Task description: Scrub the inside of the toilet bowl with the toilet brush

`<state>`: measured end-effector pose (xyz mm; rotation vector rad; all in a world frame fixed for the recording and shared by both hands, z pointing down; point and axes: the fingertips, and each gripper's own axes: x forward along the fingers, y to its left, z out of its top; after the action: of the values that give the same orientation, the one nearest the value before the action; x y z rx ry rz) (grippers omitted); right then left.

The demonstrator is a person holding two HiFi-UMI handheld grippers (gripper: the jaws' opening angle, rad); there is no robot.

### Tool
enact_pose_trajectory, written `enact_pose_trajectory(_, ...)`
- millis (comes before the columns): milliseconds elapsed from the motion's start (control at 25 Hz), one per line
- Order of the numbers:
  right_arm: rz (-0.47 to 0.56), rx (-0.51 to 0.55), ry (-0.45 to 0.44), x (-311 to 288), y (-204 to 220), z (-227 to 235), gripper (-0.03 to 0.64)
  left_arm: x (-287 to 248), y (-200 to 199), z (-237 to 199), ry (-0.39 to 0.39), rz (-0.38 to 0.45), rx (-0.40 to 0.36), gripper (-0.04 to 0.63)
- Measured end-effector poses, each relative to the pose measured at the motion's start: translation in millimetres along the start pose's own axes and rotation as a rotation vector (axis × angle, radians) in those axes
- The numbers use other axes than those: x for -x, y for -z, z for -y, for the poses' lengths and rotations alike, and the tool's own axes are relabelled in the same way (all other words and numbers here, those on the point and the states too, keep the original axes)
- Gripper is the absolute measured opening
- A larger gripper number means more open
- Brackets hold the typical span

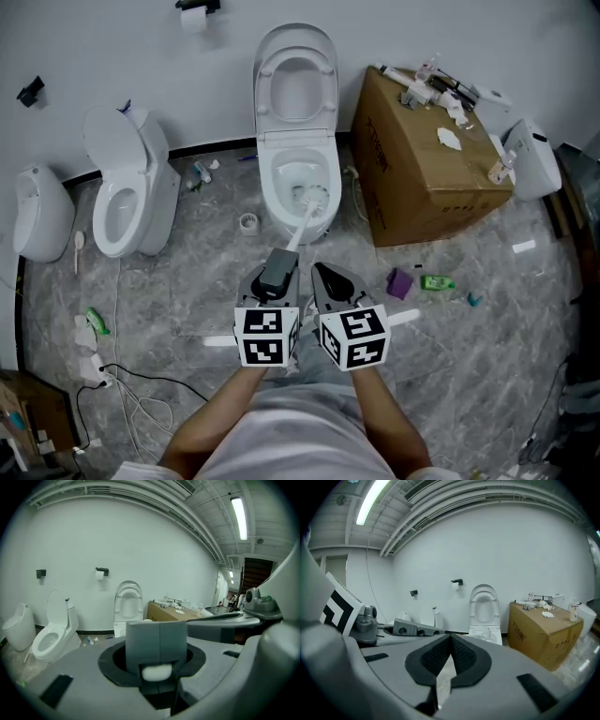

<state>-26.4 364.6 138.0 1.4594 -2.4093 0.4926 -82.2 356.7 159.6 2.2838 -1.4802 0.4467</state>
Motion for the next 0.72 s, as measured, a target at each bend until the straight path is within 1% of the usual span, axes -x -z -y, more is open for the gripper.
enact_pose_trajectory(200,-0.014,-0.007,-0.004,-28,-8,13,-0.002,-25,-9,-15,-0.007,-0.019,0.003,0.153)
enact_pose_trajectory(720,-0.070,-0.026,-0.026,-106,-21,62,-0.002,-111,-26,-44,-0.021,-0.083,0.026,0.153)
